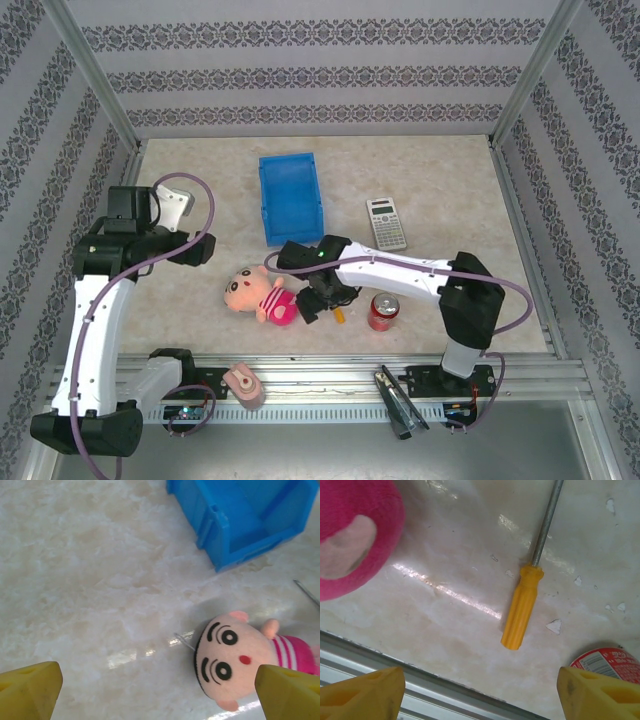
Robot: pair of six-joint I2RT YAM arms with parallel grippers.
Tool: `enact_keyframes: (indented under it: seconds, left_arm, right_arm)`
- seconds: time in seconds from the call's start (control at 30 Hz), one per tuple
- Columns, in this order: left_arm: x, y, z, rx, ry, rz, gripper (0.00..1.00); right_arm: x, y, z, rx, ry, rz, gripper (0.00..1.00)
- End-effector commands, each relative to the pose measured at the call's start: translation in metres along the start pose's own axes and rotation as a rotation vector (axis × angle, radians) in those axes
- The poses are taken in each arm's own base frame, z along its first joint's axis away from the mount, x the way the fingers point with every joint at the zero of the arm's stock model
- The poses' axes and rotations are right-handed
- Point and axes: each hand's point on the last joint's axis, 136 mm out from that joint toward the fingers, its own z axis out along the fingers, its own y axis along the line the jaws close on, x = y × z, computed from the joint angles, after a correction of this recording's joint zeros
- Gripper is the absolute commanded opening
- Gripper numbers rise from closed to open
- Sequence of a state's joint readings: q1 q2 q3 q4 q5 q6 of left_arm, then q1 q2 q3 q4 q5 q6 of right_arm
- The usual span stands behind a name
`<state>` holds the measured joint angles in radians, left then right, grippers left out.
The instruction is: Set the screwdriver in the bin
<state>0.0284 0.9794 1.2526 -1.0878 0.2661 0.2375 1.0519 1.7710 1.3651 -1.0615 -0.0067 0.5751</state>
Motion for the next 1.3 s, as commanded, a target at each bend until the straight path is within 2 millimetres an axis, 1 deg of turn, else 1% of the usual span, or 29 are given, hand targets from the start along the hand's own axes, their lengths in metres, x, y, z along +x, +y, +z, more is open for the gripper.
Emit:
enact_keyframes:
  seconds: [0.0, 0.1, 0.2, 0.37, 0.47, 0.57, 0.63, 0.67, 0.87, 1.13, 1.2, 1.27]
  left_arm:
    - [0.007, -0.022, -0.017, 0.102, 0.006, 0.030, 0.99]
    - [0.011, -0.033, -0.022, 0.159, 0.005, 0.047, 0.99]
    - [0.016, -0.040, -0.025, 0.191, 0.004, 0.051, 0.99]
    - [0.022, -0.040, -0.025, 0.180, 0.000, 0.044, 0.99]
    - [0.024, -0.040, -0.023, 0.179, 0.001, 0.039, 0.99]
    - [0.025, -0.038, -0.021, 0.171, 0.006, 0.034, 0.99]
    - [0.025, -0.038, -0.020, 0.171, 0.009, 0.032, 0.99]
    - [0.025, -0.038, -0.020, 0.171, 0.009, 0.031, 0.99]
    - [0.028, -0.037, -0.019, 0.160, 0.006, 0.022, 0.99]
    - [0.028, -0.036, -0.023, 0.146, -0.005, 0.026, 0.99]
    - [0.027, -0.037, -0.025, 0.153, -0.011, 0.032, 0.99]
    - [0.026, -0.037, -0.025, 0.153, -0.014, 0.031, 0.99]
  right_arm:
    - [-0.005, 0.003, 0.009, -0.028, 0.026, 0.028, 0.80]
    - [-0.011, 0.000, 0.015, -0.014, 0.048, 0.032, 0.79]
    - [-0.011, -0.001, 0.022, -0.019, 0.078, 0.041, 0.77]
    - [-0.005, -0.008, 0.036, 0.007, 0.120, 0.044, 0.76]
    - [-0.001, -0.015, 0.046, 0.033, 0.140, 0.055, 0.76]
    - [0.000, -0.024, 0.050, 0.050, 0.136, 0.073, 0.74]
    - [0.002, -0.027, 0.053, 0.035, 0.149, 0.085, 0.72]
    - [0.003, -0.027, 0.055, 0.027, 0.160, 0.085, 0.70]
    - [0.003, -0.027, 0.063, 0.023, 0.192, 0.072, 0.69]
    - [0.002, -0.026, 0.074, 0.017, 0.203, 0.071, 0.65]
    - [0.005, -0.025, 0.077, 0.007, 0.210, 0.074, 0.59]
    - [0.006, -0.023, 0.079, -0.007, 0.215, 0.082, 0.58]
